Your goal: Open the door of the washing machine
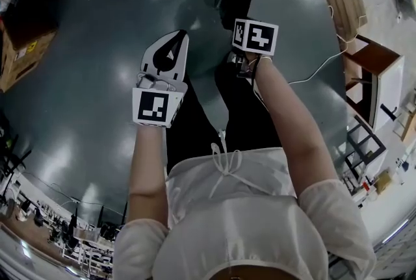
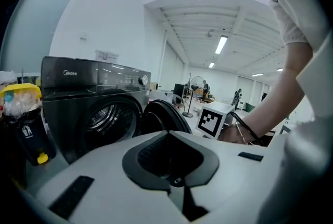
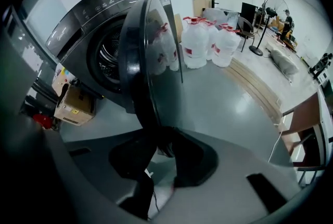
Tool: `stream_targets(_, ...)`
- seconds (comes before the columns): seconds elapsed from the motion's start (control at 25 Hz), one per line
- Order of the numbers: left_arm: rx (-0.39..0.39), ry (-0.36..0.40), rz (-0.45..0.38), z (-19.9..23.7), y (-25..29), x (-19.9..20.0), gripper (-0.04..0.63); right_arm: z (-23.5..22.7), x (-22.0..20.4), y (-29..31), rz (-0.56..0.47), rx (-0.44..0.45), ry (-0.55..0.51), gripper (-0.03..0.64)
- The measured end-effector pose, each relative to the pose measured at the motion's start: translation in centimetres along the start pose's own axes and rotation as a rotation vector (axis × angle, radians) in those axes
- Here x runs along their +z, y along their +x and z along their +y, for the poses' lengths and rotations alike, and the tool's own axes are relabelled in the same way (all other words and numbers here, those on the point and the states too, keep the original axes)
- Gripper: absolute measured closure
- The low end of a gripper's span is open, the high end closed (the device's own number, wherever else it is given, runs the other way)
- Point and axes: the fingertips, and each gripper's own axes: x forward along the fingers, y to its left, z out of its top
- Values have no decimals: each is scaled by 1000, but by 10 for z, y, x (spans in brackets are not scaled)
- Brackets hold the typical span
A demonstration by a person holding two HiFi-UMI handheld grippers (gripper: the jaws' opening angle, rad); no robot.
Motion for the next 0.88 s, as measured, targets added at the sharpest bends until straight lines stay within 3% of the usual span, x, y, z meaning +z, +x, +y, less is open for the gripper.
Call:
stream_targets(0.32,-36,45,-9,-60,55,10,574,-94,14,-16,-52,-33,-50,520)
stream_targets(0.52,-56,77,1,-91,87,17,574,-144,31,-22,-88,20,-43,506)
stream_targets(0.88,-101,114,40,-138,156,30,574,-227,66,-25,-118,-1,-82,499)
